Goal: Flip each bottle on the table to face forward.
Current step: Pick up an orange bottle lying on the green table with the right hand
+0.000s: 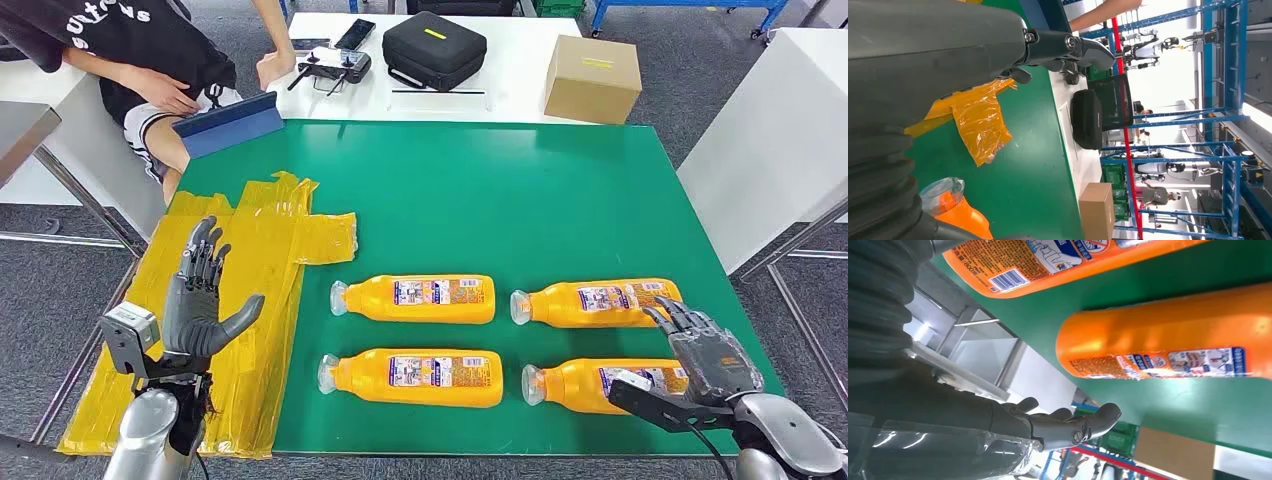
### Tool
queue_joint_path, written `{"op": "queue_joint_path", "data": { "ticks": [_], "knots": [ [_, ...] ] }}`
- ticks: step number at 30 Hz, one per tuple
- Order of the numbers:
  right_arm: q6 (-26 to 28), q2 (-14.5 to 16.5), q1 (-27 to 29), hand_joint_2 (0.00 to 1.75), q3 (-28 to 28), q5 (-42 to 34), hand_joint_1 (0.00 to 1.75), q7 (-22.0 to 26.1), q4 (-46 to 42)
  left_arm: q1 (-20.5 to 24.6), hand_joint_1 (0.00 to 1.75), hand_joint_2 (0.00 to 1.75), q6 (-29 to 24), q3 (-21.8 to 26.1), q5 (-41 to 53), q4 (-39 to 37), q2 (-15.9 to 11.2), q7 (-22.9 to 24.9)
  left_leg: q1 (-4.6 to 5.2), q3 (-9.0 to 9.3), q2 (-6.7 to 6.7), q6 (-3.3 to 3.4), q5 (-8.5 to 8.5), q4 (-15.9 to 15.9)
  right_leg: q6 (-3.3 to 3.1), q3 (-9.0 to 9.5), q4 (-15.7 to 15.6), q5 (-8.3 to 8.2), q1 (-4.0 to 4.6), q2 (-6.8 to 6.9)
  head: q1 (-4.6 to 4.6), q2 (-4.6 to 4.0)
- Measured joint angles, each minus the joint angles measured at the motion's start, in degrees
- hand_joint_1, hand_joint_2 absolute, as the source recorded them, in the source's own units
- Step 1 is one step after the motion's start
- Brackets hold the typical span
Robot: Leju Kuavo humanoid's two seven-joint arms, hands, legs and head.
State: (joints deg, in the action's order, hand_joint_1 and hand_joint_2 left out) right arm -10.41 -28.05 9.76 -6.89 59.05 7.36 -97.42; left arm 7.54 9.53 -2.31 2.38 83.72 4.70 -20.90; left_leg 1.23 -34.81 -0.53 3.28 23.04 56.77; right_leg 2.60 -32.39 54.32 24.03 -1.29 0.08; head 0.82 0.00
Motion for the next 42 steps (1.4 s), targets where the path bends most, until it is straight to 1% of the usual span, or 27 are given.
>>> {"op": "queue_joint_path", "data": {
  "ticks": [6,9,19,34,42],
  "knots": [
    [-0.7,-1.5,1.5,1.75,0.5,-1.4,0.0,3.6,0.1,0.8,0.0,1.75,0.6,0.3,-0.5,-1.0,0.0,-0.2,0.01,0.07,-0.02,0.01,0.0,0.0,0.02,0.09,0.0,-0.01,0.0,0.01,0.01,0.0],
    [-1.0,-1.6,3.0,1.75,1.3,-1.4,0.0,4.3,0.1,1.0,0.0,1.75,0.7,0.4,-0.6,-1.7,0.0,-0.3,0.02,0.06,-0.03,0.01,0.0,0.0,0.03,0.11,0.0,-0.02,0.0,0.01,0.01,0.0],
    [-1.4,-1.6,4.5,1.75,3.0,-1.2,0.0,4.3,-0.2,1.9,0.0,1.75,0.7,0.4,-0.6,-2.9,-0.1,-0.4,0.02,0.05,-0.02,0.01,0.0,0.0,0.02,0.07,0.0,-0.01,0.0,0.01,0.01,0.0],
    [-2.5,-1.6,4.7,1.75,2.9,-0.5,0.0,3.5,-0.4,2.3,0.0,1.75,0.8,0.8,-0.7,-3.9,-0.1,-0.4,0.03,0.04,-0.02,0.01,0.0,0.0,0.02,0.08,0.0,-0.01,-0.01,0.01,0.0,0.0],
    [-2.5,-2.3,4.0,1.75,2.3,0.1,0.0,3.4,1.0,2.4,0.0,1.75,0.9,0.8,-0.8,-4.9,-0.1,-0.4,0.03,0.04,-0.02,0.01,0.0,0.0,0.02,0.08,0.0,-0.01,-0.01,0.01,0.01,0.0]
  ]
}}
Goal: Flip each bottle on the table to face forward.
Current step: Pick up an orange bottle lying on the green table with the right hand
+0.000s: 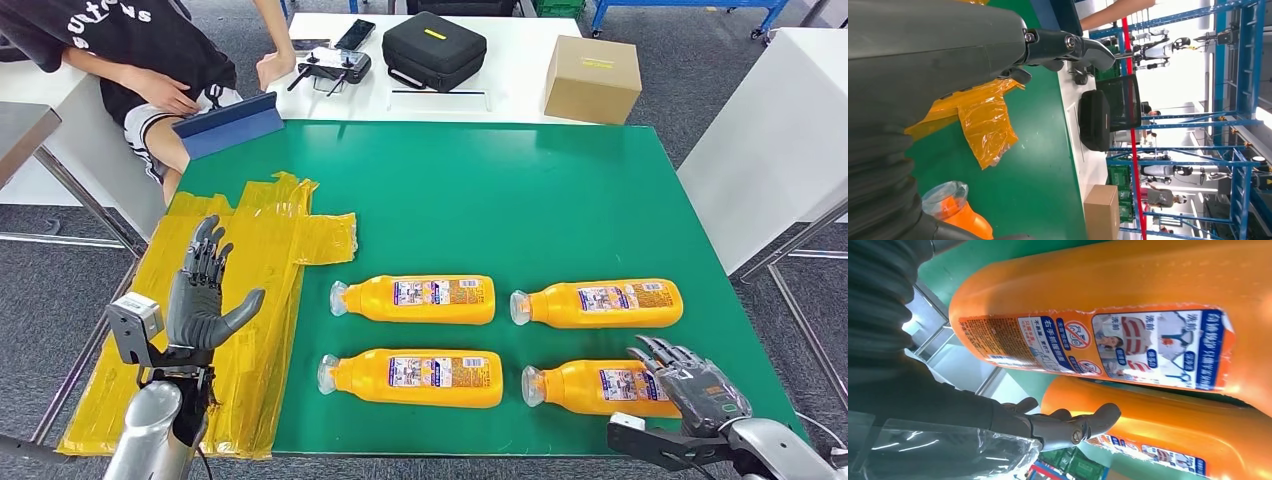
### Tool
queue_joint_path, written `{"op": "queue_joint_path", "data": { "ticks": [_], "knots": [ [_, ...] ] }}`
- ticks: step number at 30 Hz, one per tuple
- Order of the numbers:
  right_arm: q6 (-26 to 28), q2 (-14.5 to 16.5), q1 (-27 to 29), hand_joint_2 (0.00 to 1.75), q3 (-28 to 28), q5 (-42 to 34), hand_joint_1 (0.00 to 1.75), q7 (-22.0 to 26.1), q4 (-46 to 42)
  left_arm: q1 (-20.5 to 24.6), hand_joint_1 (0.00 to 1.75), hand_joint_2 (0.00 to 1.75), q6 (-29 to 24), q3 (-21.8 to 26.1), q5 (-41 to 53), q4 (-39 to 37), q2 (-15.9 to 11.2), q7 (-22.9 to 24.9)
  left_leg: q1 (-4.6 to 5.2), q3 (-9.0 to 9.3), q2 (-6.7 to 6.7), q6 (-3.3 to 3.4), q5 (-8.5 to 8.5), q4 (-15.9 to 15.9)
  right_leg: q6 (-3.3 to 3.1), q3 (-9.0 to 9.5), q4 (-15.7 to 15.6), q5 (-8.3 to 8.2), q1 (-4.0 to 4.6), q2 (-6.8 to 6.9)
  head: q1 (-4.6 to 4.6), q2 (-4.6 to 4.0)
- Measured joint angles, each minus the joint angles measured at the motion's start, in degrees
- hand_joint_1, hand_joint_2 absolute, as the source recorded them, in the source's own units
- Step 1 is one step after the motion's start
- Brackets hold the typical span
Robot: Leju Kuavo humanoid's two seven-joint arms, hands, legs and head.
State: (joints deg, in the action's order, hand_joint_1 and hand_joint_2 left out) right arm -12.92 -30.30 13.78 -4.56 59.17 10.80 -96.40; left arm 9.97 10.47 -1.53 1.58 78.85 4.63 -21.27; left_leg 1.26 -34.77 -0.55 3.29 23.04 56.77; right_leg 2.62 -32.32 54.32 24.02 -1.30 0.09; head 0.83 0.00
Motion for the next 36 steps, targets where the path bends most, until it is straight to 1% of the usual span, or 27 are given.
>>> {"op": "queue_joint_path", "data": {
  "ticks": [8,21,28,36],
  "knots": [
    [0.4,0.0,-0.7,1.75,-0.3,0.6,0.0,0.0,1.4,0.0,0.0,1.75,0.0,0.1,0.0,-0.4,0.0,0.0,0.0,-0.01,0.0,0.0,0.0,0.0,0.0,0.01,0.0,0.0,0.0,0.0,-0.01,0.0],
    [2.8,0.9,-4.8,1.75,1.0,2.8,0.0,0.6,7.2,-0.2,0.0,1.75,0.0,0.6,-0.1,-0.6,0.0,0.0,0.0,-0.01,0.0,0.0,0.0,0.0,0.0,0.01,0.0,0.0,0.0,0.0,0.0,0.0],
    [3.9,2.8,-6.3,1.75,2.1,4.7,0.0,0.2,9.6,-0.2,0.0,1.75,0.0,0.6,-0.4,-0.6,0.0,0.3,-0.01,-0.01,0.0,0.0,0.0,0.0,0.0,0.0,0.0,0.0,0.01,0.0,-0.01,0.0],
    [4.7,4.6,-8.2,1.75,2.5,4.9,0.01,0.6,12.5,-0.3,0.0,1.75,0.0,0.6,-0.4,-0.6,0.1,0.4,-0.03,0.06,0.09,0.0,0.01,0.0,0.0,0.04,0.0,0.0,0.02,-0.03,0.01,0.0]
  ]
}}
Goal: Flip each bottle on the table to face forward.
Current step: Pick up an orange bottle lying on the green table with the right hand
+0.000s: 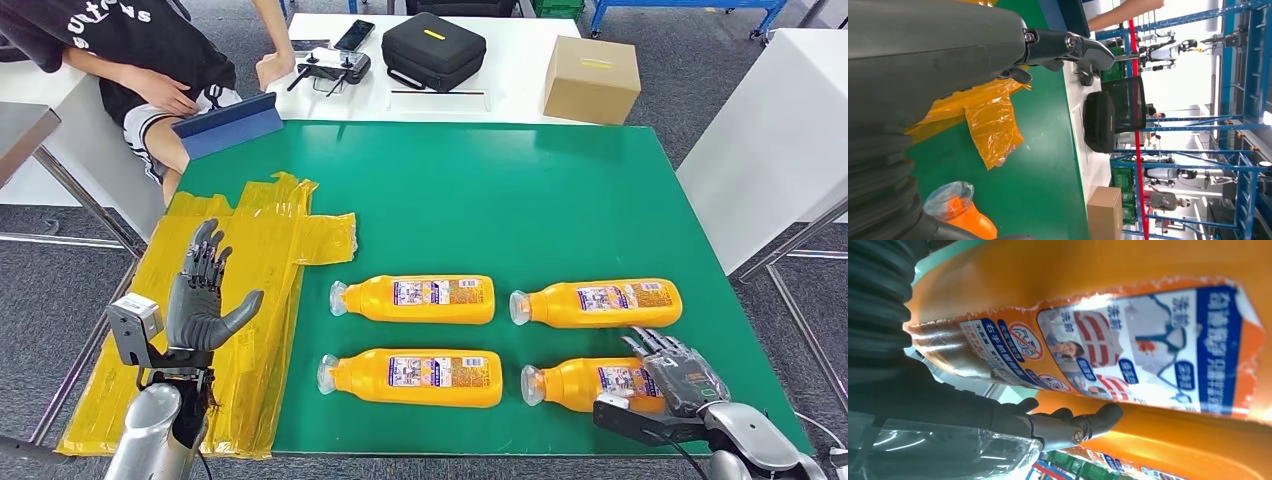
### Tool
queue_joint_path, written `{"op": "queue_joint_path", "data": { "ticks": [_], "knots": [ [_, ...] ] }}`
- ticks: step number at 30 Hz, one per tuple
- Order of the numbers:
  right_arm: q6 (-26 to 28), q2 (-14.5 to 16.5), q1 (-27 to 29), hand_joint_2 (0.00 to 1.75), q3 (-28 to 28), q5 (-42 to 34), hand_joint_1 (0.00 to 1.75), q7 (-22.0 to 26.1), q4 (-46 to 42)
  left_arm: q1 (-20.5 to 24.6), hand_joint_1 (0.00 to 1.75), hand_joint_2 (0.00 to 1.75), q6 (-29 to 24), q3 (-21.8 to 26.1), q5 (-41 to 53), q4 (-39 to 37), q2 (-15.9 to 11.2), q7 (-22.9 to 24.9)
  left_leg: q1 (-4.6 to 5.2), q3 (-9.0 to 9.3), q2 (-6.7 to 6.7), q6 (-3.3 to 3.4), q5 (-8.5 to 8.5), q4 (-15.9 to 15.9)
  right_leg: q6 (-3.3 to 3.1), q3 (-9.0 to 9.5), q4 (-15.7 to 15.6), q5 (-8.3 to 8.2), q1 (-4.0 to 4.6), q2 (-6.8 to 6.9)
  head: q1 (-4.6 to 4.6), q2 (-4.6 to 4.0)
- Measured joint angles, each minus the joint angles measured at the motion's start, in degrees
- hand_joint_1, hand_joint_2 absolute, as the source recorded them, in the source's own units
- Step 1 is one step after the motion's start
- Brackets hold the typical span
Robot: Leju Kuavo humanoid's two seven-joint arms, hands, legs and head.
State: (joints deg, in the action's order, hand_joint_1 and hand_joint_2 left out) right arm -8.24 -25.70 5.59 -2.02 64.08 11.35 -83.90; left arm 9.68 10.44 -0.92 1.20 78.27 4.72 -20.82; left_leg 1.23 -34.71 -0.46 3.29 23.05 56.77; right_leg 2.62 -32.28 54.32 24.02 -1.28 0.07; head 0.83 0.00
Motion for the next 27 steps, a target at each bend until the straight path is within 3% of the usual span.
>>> {"op": "queue_joint_path", "data": {
  "ticks": [3,7,8,12,20,27],
  "knots": [
    [0.0,0.4,-0.4,1.75,0.0,0.0,0.07,0.0,0.5,0.0,0.0,1.75,0.0,0.0,0.0,0.0,0.0,0.0,0.0,0.08,0.09,0.0,0.02,0.0,-0.02,0.05,0.0,-0.02,0.0,-0.04,-0.01,0.0],
    [0.0,0.9,-0.6,1.75,0.1,0.1,0.72,0.0,0.9,-0.1,0.0,1.75,0.0,0.0,0.0,0.0,0.0,0.1,0.0,0.2,0.15,0.0,0.03,0.0,-0.11,0.12,0.0,-0.08,0.01,-0.11,0.01,0.0],
    [-0.1,1.0,-0.6,1.75,0.1,0.2,0.76,-0.1,0.9,-0.1,0.0,1.75,-0.1,0.0,0.0,0.0,0.0,0.1,0.0,0.22,0.16,0.0,0.03,0.0,-0.13,0.12,0.0,-0.1,0.01,-0.13,0.0,0.0],
    [-0.9,1.3,-0.4,1.75,0.1,0.7,1.34,-0.5,1.0,-0.3,0.0,1.75,-0.2,0.0,-0.1,0.0,0.0,0.1,0.0,0.28,0.25,0.01,0.02,0.0,-0.16,0.14,0.0,-0.16,0.01,-0.25,-0.01,0.0],
    [-1.3,1.5,-0.4,1.75,0.4,0.7,1.58,-0.7,1.3,-0.6,0.0,1.75,-0.3,0.1,-0.1,0.0,0.0,0.1,0.0,0.32,0.24,0.04,-0.02,0.0,-0.14,0.17,0.0,-0.19,0.0,-0.28,0.01,0.0],
    [-1.4,1.5,-0.7,1.75,0.5,0.6,1.57,-0.7,1.4,-0.5,0.0,1.75,-0.3,0.2,-0.1,0.0,0.0,0.2,0.0,0.31,0.24,0.03,0.0,0.0,-0.14,0.16,0.0,-0.18,0.01,-0.28,0.0,0.0]
  ]
}}
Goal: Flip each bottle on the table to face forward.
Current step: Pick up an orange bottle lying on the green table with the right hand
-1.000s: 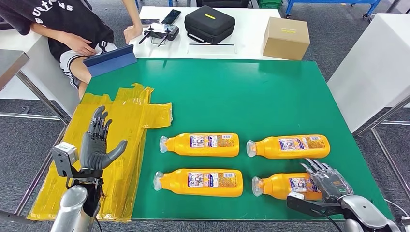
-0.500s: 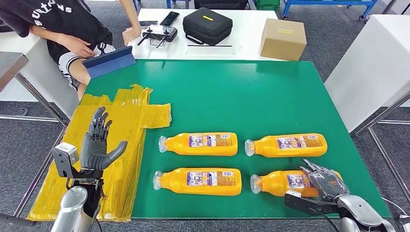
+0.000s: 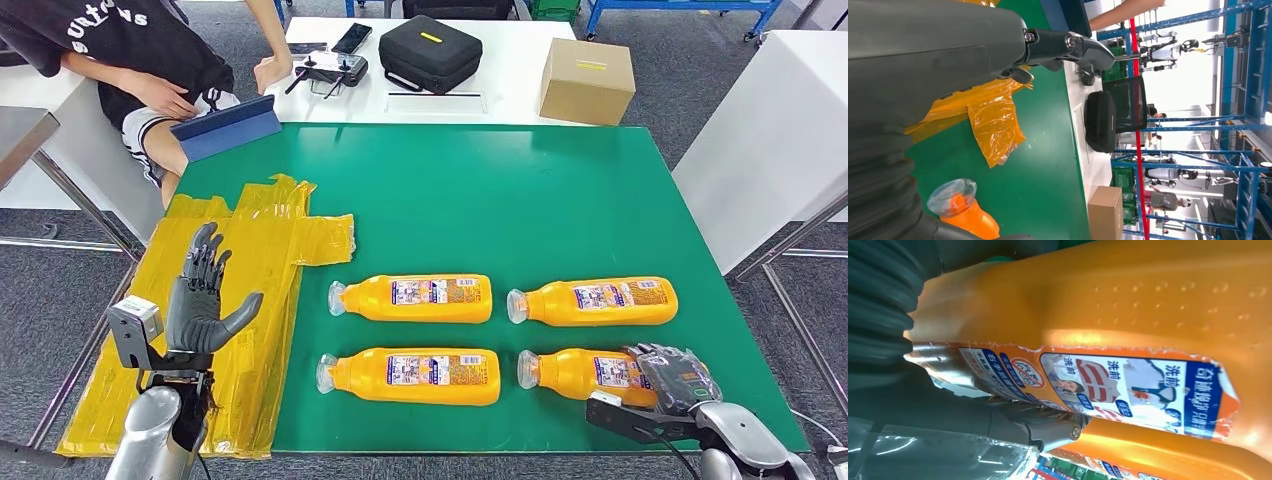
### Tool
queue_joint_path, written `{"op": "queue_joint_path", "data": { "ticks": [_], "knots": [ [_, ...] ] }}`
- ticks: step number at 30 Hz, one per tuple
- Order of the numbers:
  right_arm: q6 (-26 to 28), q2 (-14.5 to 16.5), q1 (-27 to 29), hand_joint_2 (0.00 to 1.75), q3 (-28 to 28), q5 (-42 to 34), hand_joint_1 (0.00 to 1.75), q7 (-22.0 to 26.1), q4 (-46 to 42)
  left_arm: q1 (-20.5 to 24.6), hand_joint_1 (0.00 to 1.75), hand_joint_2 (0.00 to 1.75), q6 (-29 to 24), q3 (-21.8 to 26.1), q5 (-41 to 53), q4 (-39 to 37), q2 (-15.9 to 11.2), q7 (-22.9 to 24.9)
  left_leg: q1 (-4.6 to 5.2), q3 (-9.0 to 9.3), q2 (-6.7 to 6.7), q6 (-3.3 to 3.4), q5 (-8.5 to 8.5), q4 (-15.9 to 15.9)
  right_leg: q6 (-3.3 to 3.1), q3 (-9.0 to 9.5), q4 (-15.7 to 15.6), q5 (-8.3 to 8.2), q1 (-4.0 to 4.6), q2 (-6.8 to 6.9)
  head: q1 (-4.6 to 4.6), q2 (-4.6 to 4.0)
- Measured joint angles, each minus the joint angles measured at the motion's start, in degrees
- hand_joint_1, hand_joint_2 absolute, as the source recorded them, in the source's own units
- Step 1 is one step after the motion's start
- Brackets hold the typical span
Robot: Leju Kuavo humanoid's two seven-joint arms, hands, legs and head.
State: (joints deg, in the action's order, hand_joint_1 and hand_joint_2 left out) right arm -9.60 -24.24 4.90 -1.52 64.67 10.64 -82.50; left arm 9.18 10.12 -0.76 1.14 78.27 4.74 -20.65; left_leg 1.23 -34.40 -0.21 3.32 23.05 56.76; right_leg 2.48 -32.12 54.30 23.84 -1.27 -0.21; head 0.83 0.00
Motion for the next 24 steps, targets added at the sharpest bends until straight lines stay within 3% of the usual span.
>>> {"op": "queue_joint_path", "data": {
  "ticks": [12,17,24],
  "knots": [
    [0.1,0.0,-0.2,1.75,0.0,0.0,1.68,-0.2,0.2,0.0,0.0,1.75,0.0,0.1,0.0,0.0,0.0,0.0,0.0,0.0,-0.01,0.0,0.0,0.0,0.0,0.01,0.0,0.0,0.0,0.0,0.0,0.0],
    [3.3,0.8,-0.3,1.75,0.1,-0.1,1.68,-0.6,-0.2,0.0,0.0,1.75,-0.2,0.3,0.0,0.0,0.0,0.0,0.01,-0.06,-0.02,0.0,0.0,0.0,0.0,0.01,0.0,0.0,0.0,0.0,0.0,0.0],
    [9.8,4.1,0.0,1.75,-0.2,-10.2,1.75,0.5,-8.1,-1.5,0.0,1.75,-0.6,1.1,0.3,0.3,0.3,-0.3,0.01,-0.19,-0.05,0.03,-0.06,0.0,0.03,-0.08,0.0,0.0,0.0,0.04,-0.02,0.0]
  ]
}}
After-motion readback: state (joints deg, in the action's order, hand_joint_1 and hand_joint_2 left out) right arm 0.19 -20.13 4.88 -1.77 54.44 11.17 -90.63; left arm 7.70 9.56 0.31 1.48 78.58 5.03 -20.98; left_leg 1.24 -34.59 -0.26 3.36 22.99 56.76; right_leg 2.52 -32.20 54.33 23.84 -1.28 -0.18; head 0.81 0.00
